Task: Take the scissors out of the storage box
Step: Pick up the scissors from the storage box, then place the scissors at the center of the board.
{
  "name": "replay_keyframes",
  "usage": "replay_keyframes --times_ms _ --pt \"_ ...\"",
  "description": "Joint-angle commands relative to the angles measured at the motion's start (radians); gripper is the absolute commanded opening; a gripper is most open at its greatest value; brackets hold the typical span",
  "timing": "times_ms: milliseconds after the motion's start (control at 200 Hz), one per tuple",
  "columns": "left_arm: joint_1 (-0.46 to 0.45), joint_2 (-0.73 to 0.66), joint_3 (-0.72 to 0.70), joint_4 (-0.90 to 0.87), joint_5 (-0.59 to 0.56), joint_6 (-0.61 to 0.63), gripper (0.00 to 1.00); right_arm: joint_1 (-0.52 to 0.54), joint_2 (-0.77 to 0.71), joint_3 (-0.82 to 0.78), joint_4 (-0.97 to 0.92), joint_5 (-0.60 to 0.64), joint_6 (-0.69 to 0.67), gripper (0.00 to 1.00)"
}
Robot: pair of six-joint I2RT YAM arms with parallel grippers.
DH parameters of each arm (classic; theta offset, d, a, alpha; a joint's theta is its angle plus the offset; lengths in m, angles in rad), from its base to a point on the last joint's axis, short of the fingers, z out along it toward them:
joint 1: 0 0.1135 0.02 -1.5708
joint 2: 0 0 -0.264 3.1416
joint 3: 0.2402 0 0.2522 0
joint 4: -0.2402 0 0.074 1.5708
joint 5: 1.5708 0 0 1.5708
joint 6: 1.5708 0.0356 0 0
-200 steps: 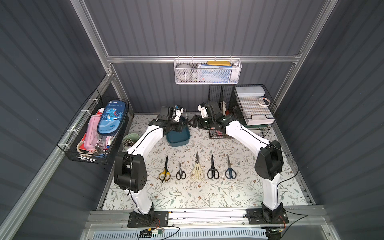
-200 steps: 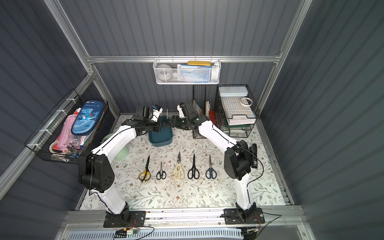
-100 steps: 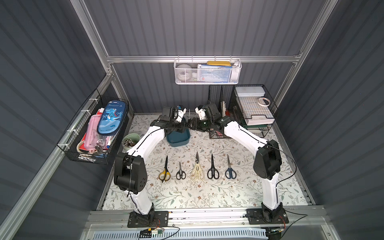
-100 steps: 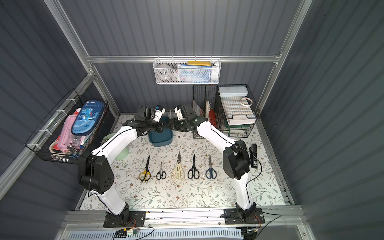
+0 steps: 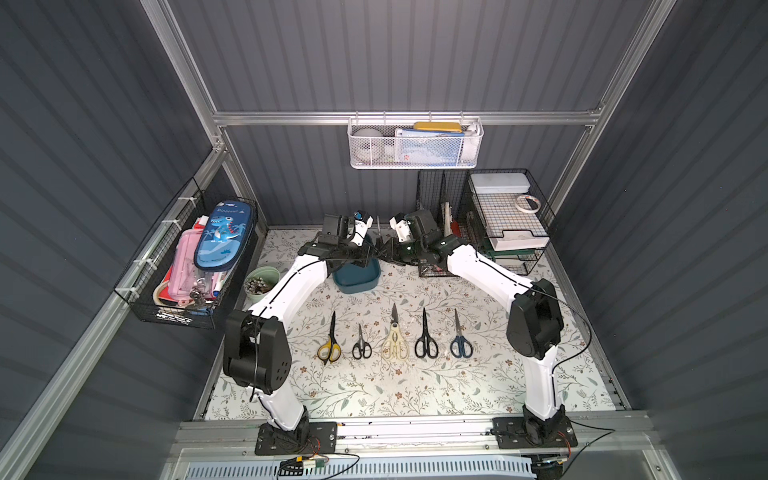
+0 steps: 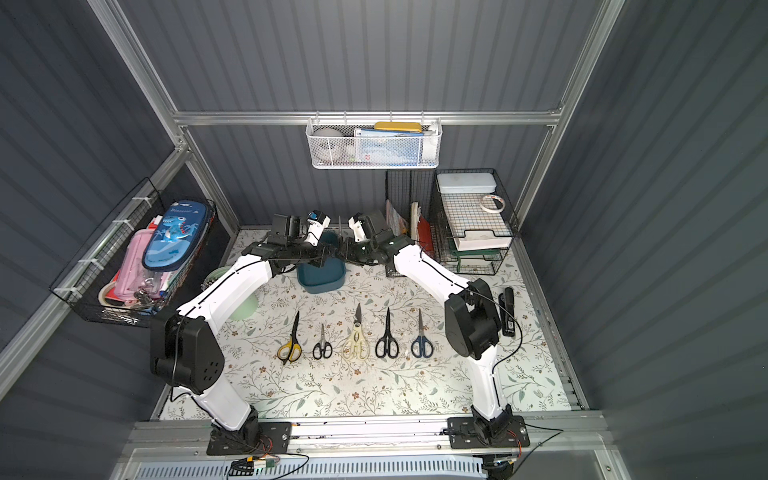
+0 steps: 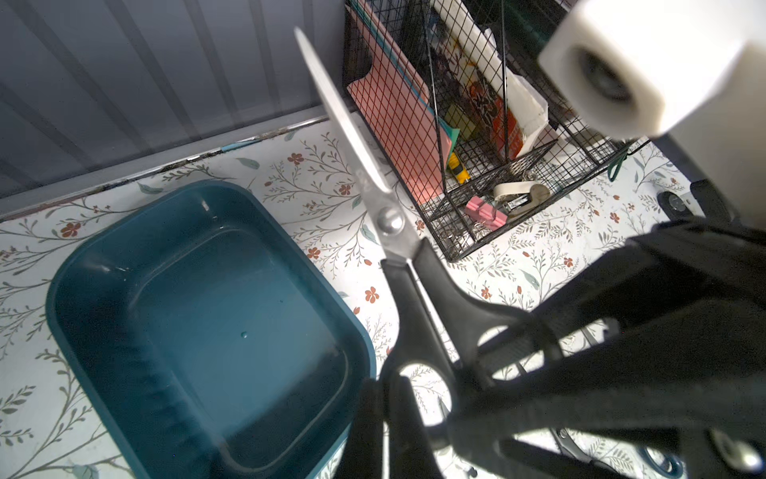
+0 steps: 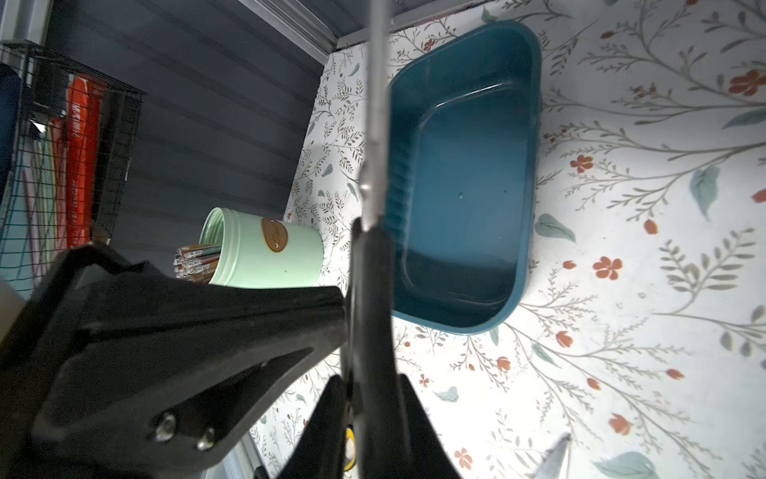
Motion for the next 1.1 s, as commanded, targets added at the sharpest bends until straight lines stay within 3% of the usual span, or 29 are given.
replay_keyframes --times_ms 0,110,165,255,325,500,700,876,1096 --pt "-0.008 -0.055 -0.013 0.012 0.011 0.008 0.00 -0.010 0.014 -0.037 0.025 0.022 0.026 0.17" --pt "-0.008 -0.065 -0.014 0.011 0.005 -0.016 0.11 -0.015 0.006 -0.066 0.051 0.025 0.056 0.14" --pt "-0.008 -0.072 -0.012 0.016 -0.008 -0.036 0.27 -0.015 0.001 -0.074 0.054 0.032 0.062 0.12" --pt "-0.008 -0.082 -0.008 0.022 -0.033 -0.057 0.30 -0.016 -0.009 -0.091 0.061 0.037 0.069 0.11" --pt "-0.005 -0.082 0.005 0.001 -0.078 -0.098 0.41 -0.016 -0.015 -0.104 0.062 0.036 0.071 0.10" --pt "0.082 -0.058 0.070 -0.061 -0.159 -0.221 0.44 0.042 -0.076 -0.198 0.090 0.092 0.134 0.07" --pt "0.158 -0.060 0.145 -0.111 -0.211 -0.272 0.44 0.274 -0.125 -0.290 0.196 0.243 0.226 0.05" --pt "0.172 -0.057 0.213 -0.179 -0.219 -0.305 0.44 0.424 -0.034 -0.228 0.261 0.331 0.313 0.05" --pt "0.179 -0.117 0.186 -0.216 -0.226 -0.330 0.45 0.507 0.150 -0.045 0.296 0.379 0.401 0.04"
